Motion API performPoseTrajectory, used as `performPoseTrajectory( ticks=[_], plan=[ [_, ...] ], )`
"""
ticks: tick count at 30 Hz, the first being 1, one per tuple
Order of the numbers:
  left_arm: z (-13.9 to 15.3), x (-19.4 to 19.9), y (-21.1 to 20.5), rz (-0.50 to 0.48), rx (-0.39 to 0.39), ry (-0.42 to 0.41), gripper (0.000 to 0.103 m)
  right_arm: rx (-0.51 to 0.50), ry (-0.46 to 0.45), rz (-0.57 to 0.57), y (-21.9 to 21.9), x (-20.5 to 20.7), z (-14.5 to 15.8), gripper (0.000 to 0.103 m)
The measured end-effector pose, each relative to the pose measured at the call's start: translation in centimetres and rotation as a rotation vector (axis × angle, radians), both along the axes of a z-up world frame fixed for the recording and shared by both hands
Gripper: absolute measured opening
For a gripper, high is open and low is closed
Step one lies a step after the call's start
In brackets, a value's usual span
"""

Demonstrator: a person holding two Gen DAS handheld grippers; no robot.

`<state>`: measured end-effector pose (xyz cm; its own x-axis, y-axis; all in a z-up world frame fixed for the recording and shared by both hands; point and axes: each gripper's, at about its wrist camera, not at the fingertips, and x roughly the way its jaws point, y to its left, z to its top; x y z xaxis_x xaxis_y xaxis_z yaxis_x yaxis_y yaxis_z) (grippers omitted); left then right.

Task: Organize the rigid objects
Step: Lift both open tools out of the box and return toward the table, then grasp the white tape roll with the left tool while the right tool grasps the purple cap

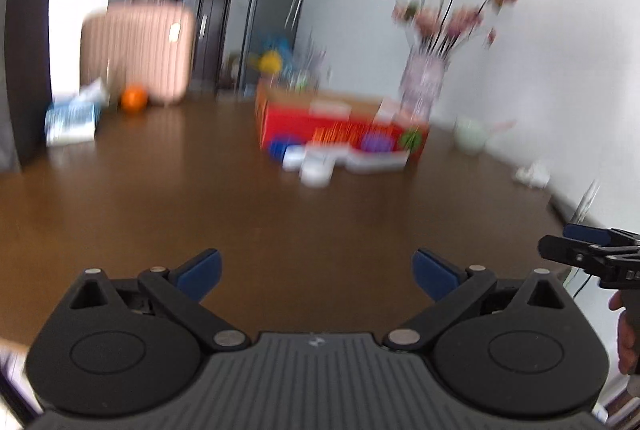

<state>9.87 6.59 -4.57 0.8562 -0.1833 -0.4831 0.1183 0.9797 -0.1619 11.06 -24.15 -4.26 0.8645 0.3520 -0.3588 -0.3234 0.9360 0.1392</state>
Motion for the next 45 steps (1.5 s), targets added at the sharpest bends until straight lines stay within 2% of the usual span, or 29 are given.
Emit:
performPoseTrajectory(
  ticks=[5, 10, 14, 17, 19, 20, 22, 27, 29, 32, 33, 34, 35, 36, 45],
  plan=[
    [-0.3, 2.4, -0.4, -0.002, 0.011, 0.039, 0.103, -0.004, 0.129, 0.014, 1.3, 1.5, -2.2, 0.103],
    [-0.4, 5.5, -1.4, -0.01, 0.075, 0.052, 0.103, -0.033, 0.134, 0.018, 2.2, 3.7, -2.3, 0.102],
    [-0.8, 8.8, -1.9, -0.005, 0.078, 0.07, 0.102, -0.03, 0.159, -0.005, 2.1, 6.7, -2.4, 0.095],
    [-0.6, 11.9, -2.1, 0.011, 0.048, 0.068, 0.095, -0.037, 0.19, -0.038, 2.1, 9.6, -2.4, 0.088],
    [-0.5, 14.0, -2.3, 0.01, 0.014, 0.083, 0.085, -0.028, 0.205, -0.044, 2.2, 11.5, -2.3, 0.084],
    [-0.4, 15.2, -2.4, 0.002, -0.001, 0.096, 0.084, -0.025, 0.209, -0.041, 2.2, 12.4, -2.2, 0.083],
    [-0.5, 17.5, -2.7, -0.007, -0.007, 0.108, 0.08, -0.025, 0.199, -0.03, 2.4, 14.1, -1.9, 0.083],
    [-1.1, 22.9, -4.2, -0.018, 0.06, 0.09, 0.079, -0.083, 0.131, 0.008, 3.8, 19.9, -0.6, 0.082],
    [-1.5, 25.2, -4.7, -0.03, 0.078, 0.112, 0.078, -0.117, 0.107, 0.028, 4.8, 22.9, -0.1, 0.081],
    [-2.4, 27.7, -5.1, -0.048, 0.072, 0.147, 0.07, -0.161, 0.094, 0.038, 6.3, 28.0, 0.0, 0.079],
    [-2.7, 28.2, -5.2, -0.038, 0.062, 0.15, 0.055, -0.165, 0.098, 0.047, 6.8, 29.7, -0.2, 0.079],
    [-3.0, 28.5, -5.1, -0.022, 0.045, 0.149, 0.045, -0.175, 0.116, 0.058, 7.3, 31.3, -0.7, 0.078],
    [-3.2, 28.4, -5.1, -0.026, 0.03, 0.143, 0.044, -0.185, 0.134, 0.046, 7.8, 32.6, -1.1, 0.072],
    [-3.3, 28.3, -5.2, -0.031, 0.023, 0.132, 0.044, -0.198, 0.133, 0.041, 8.3, 33.3, -1.5, 0.055],
    [-3.5, 27.9, -6.1, -0.066, 0.033, 0.093, 0.044, -0.169, 0.094, 0.058, 8.2, 34.0, -2.7, 0.053]
  ],
)
